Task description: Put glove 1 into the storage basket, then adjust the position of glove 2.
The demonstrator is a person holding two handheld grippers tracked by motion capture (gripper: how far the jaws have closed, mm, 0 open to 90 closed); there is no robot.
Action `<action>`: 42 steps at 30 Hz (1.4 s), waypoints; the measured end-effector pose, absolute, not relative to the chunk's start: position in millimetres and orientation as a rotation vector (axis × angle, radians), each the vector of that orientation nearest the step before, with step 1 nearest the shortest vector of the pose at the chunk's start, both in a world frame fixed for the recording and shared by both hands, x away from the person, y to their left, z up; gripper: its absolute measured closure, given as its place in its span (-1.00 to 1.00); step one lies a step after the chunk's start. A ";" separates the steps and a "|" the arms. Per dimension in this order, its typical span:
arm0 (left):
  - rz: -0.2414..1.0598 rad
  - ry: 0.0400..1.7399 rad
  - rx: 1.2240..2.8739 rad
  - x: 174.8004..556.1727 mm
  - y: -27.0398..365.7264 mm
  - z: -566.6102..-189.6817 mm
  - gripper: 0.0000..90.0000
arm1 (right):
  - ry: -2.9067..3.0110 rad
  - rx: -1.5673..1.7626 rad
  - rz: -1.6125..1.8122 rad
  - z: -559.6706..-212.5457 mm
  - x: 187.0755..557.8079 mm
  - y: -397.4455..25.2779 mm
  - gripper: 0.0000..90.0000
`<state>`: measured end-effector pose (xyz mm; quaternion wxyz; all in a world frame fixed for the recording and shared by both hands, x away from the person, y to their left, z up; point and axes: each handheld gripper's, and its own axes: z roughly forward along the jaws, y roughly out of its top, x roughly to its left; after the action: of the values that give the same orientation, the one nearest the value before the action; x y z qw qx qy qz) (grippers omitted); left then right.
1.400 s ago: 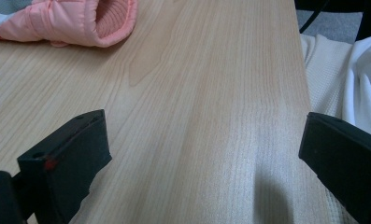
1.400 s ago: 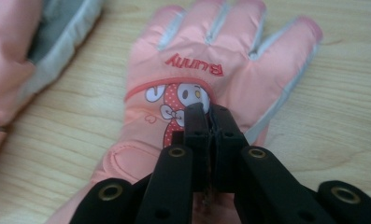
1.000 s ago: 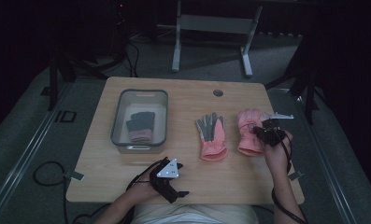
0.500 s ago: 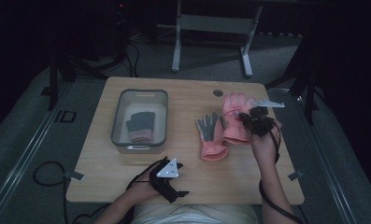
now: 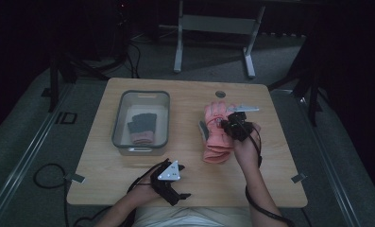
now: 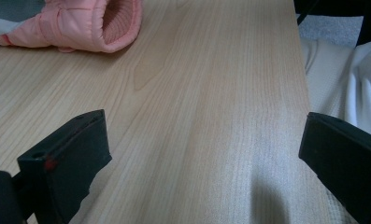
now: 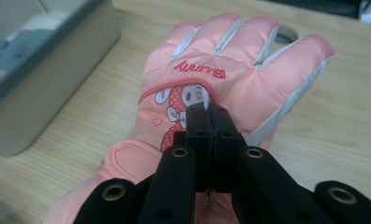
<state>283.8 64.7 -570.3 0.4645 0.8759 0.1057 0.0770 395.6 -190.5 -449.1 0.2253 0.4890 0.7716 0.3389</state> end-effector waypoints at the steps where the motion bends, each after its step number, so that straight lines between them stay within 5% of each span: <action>1: 0.189 0.260 2.151 283.8 64.7 -570.4 -0.97 | 2.141 1.354 0.926 -453.1 397.0 -189.9 0.97; 21: 0.192 0.260 2.155 284.0 63.7 -571.2 -0.97 | 2.226 1.423 0.894 -490.7 414.2 -193.4 0.76; 35: 0.189 0.269 2.152 284.2 64.0 -571.1 -0.97 | 2.178 1.356 1.057 -456.4 401.6 -214.6 -0.37; 42: 0.178 0.294 2.153 284.3 63.8 -568.6 -0.97 | 2.163 1.289 1.124 -447.2 394.3 -224.8 -0.61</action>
<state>284.3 63.8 -568.6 0.4622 0.8757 0.1196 0.0724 394.3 -224.8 -447.2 0.1909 0.4589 0.7700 0.4002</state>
